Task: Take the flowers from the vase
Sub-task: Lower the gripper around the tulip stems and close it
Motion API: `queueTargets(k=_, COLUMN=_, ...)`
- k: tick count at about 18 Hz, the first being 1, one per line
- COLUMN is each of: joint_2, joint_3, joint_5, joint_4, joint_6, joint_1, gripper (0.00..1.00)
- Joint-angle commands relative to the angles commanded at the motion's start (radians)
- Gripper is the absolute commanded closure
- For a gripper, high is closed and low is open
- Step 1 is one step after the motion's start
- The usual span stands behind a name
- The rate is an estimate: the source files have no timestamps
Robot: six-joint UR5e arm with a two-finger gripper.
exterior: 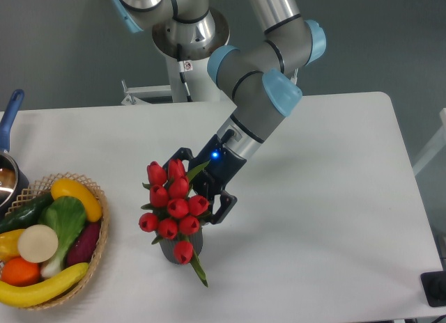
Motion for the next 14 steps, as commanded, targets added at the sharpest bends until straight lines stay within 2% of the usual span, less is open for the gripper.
queueTargets(k=3, joint_2=0.000, joint_3=0.006, joint_5=-0.002, joint_4=0.000, joint_6=-0.002, joint_1=0.002, gripper=0.25)
queueTargets(k=5, joint_2=0.000, joint_3=0.006, joint_5=-0.003, joint_4=0.000, joint_6=-0.003, joint_1=0.002, gripper=0.36)
queueTargets(k=8, joint_2=0.003, joint_3=0.006, joint_5=-0.005, joint_4=0.000, joint_6=-0.006, joint_1=0.003, gripper=0.48)
queueTargets(k=9, joint_2=0.005, joint_3=0.006, joint_5=-0.005, joint_4=0.000, joint_6=-0.012, joint_1=0.003, gripper=0.56)
queueTargets(k=11, joint_2=0.006, joint_3=0.008, joint_5=-0.006, joint_4=0.000, joint_6=-0.014, joint_1=0.003, gripper=0.56)
queueTargets(k=12, joint_2=0.006, joint_3=0.008, joint_5=-0.006, joint_4=0.000, joint_6=-0.015, joint_1=0.003, gripper=0.61)
queueTargets(k=14, joint_2=0.006, joint_3=0.008, joint_5=-0.006, joint_4=0.000, joint_6=-0.015, joint_1=0.005, gripper=0.64)
